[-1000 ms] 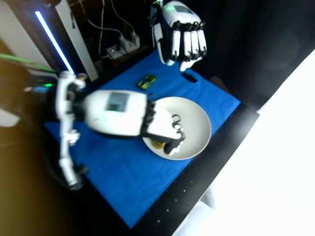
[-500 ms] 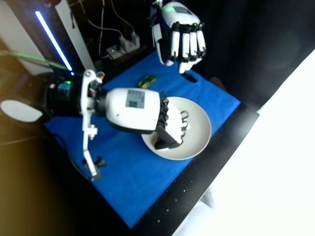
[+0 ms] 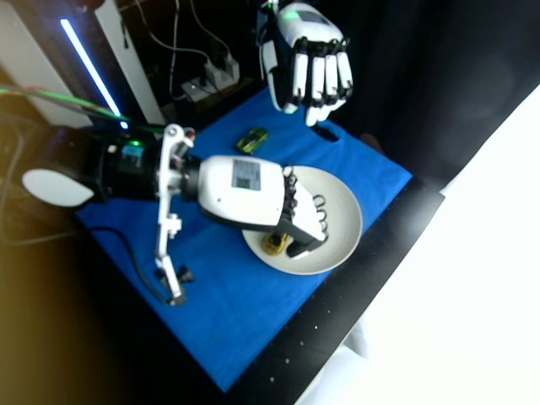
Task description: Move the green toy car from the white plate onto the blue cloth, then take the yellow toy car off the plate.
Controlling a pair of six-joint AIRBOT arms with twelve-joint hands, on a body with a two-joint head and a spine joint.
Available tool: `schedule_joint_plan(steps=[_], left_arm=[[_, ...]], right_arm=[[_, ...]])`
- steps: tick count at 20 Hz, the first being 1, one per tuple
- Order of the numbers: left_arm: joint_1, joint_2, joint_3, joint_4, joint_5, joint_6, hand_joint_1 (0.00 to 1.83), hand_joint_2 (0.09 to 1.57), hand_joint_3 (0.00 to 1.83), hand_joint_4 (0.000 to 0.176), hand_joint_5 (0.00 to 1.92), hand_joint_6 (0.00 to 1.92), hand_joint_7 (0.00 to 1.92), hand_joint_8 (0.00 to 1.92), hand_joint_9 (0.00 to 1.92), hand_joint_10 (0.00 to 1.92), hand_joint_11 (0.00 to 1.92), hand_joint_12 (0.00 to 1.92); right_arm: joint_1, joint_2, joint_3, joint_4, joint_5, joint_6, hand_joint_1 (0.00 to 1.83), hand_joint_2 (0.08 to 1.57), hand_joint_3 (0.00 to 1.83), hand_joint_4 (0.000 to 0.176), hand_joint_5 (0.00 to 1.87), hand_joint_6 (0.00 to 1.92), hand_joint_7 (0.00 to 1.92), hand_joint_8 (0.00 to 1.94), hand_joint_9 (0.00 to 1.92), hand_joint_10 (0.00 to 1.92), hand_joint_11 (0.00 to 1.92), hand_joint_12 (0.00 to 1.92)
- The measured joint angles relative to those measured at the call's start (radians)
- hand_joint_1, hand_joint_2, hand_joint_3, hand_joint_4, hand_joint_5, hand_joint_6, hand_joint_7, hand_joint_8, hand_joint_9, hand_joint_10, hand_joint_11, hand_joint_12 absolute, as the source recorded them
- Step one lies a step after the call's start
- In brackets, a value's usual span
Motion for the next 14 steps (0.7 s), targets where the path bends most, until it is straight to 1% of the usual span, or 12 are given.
schedule_joint_plan(steps=[1, 2, 4, 5, 6, 7, 8, 9, 11, 12, 13, 14], left_arm=[[0.000, -0.001, 0.000, -0.001, 0.000, 0.000, 0.91, 1.21, 0.00, 0.176, 0.77, 1.29, 0.78, 0.60, 0.62, 1.03, 0.41, 1.61], [0.000, -0.001, 0.000, -0.001, 0.000, 0.000, 0.91, 1.22, 0.00, 0.176, 0.77, 1.29, 0.76, 0.66, 0.61, 1.05, 0.41, 1.62], [0.000, -0.006, 0.000, -0.004, -0.003, 0.000, 0.90, 1.22, 0.00, 0.176, 0.76, 1.31, 0.74, 0.70, 0.61, 1.08, 0.42, 1.63], [0.000, -0.007, 0.000, -0.003, -0.001, 0.000, 1.09, 1.24, 0.00, 0.031, 0.77, 1.22, 0.73, 1.34, 0.62, 1.13, 0.44, 1.67], [0.000, -0.007, 0.000, 0.000, 0.000, 0.000, 1.12, 1.25, 0.00, 0.012, 0.75, 1.24, 0.72, 1.46, 0.62, 1.13, 0.45, 1.66], [0.000, -0.007, 0.000, 0.000, -0.001, 0.000, 0.94, 1.23, 0.00, 0.143, 0.75, 1.31, 0.66, 1.06, 0.63, 1.08, 0.45, 1.62], [0.000, -0.007, 0.000, -0.005, -0.001, 0.000, 1.09, 1.25, 0.00, 0.042, 0.74, 1.27, 0.72, 1.39, 0.64, 1.08, 0.47, 1.63], [0.000, -0.007, 0.000, -0.008, 0.000, 0.000, 1.12, 1.25, 0.00, 0.024, 0.75, 1.25, 0.72, 1.45, 0.63, 1.09, 0.45, 1.64], [0.000, -0.007, 0.000, -0.001, 0.000, 0.000, 1.12, 1.25, 0.00, 0.024, 0.74, 1.27, 0.71, 1.48, 0.62, 1.11, 0.44, 1.66], [0.000, -0.007, 0.000, -0.002, -0.001, 0.000, 1.11, 1.26, 0.00, 0.028, 0.73, 1.30, 0.70, 1.50, 0.61, 1.13, 0.45, 1.67], [0.000, -0.007, 0.000, -0.002, -0.001, 0.000, 0.93, 1.25, 0.00, 0.146, 0.72, 1.35, 0.63, 1.09, 0.61, 1.13, 0.44, 1.65], [0.000, -0.007, 0.000, -0.004, -0.001, 0.000, 0.88, 1.25, 0.00, 0.170, 0.71, 1.37, 0.66, 0.91, 0.61, 1.12, 0.44, 1.65]], right_arm=[[-0.001, -0.002, 0.000, 0.000, -0.001, 0.000, 0.94, 0.97, 0.00, 0.000, 0.62, 0.00, 0.56, 0.92, 0.49, 1.36, 0.40, 1.86], [-0.001, -0.004, 0.000, 0.000, -0.003, 0.000, 0.95, 0.98, 0.00, 0.000, 0.61, 0.00, 0.63, 1.47, 0.69, 1.81, 0.77, 1.91], [-0.005, -0.010, 0.002, -0.003, -0.001, 0.000, 0.95, 0.98, 0.00, 0.000, 0.62, 0.00, 0.74, 1.86, 0.94, 1.92, 1.07, 1.92], [-0.008, -0.014, 0.004, -0.004, -0.002, 0.000, 0.94, 0.99, 0.00, 0.000, 0.61, 0.00, 0.70, 1.80, 0.86, 1.92, 0.99, 1.92], [-0.015, -0.016, 0.006, -0.004, -0.010, 0.000, 0.91, 0.99, 0.00, 0.000, 0.57, 0.00, 0.58, 1.41, 0.64, 1.65, 0.70, 1.92], [-0.020, -0.019, 0.008, -0.004, -0.024, 0.000, 0.89, 0.99, 0.00, 0.000, 0.57, 0.00, 0.50, 0.92, 0.47, 1.32, 0.46, 1.83], [-0.024, -0.019, 0.008, -0.005, -0.025, 0.000, 0.87, 0.98, 0.00, 0.000, 0.58, 0.00, 0.56, 0.65, 0.49, 1.19, 0.43, 1.78], [-0.026, -0.019, 0.008, -0.006, -0.025, 0.000, 0.88, 0.97, 0.00, 0.000, 0.60, 0.00, 0.63, 0.75, 0.55, 1.32, 0.49, 1.83], [-0.026, -0.023, 0.011, -0.008, -0.025, 0.000, 0.92, 0.97, 0.00, 0.000, 0.59, 0.00, 0.70, 1.61, 0.80, 1.88, 0.91, 1.92], [-0.027, -0.028, 0.018, -0.008, -0.023, 0.000, 0.91, 0.97, 0.00, 0.000, 0.59, 0.00, 0.62, 1.57, 0.73, 1.85, 0.87, 1.92], [-0.030, -0.033, 0.024, -0.007, -0.024, 0.000, 0.92, 0.97, 0.00, 0.000, 0.60, 0.00, 0.62, 1.59, 0.72, 1.87, 0.85, 1.92], [-0.035, -0.040, 0.035, -0.007, -0.029, -0.001, 0.92, 0.97, 0.00, 0.000, 0.59, 0.00, 0.62, 1.62, 0.72, 1.87, 0.85, 1.92]])
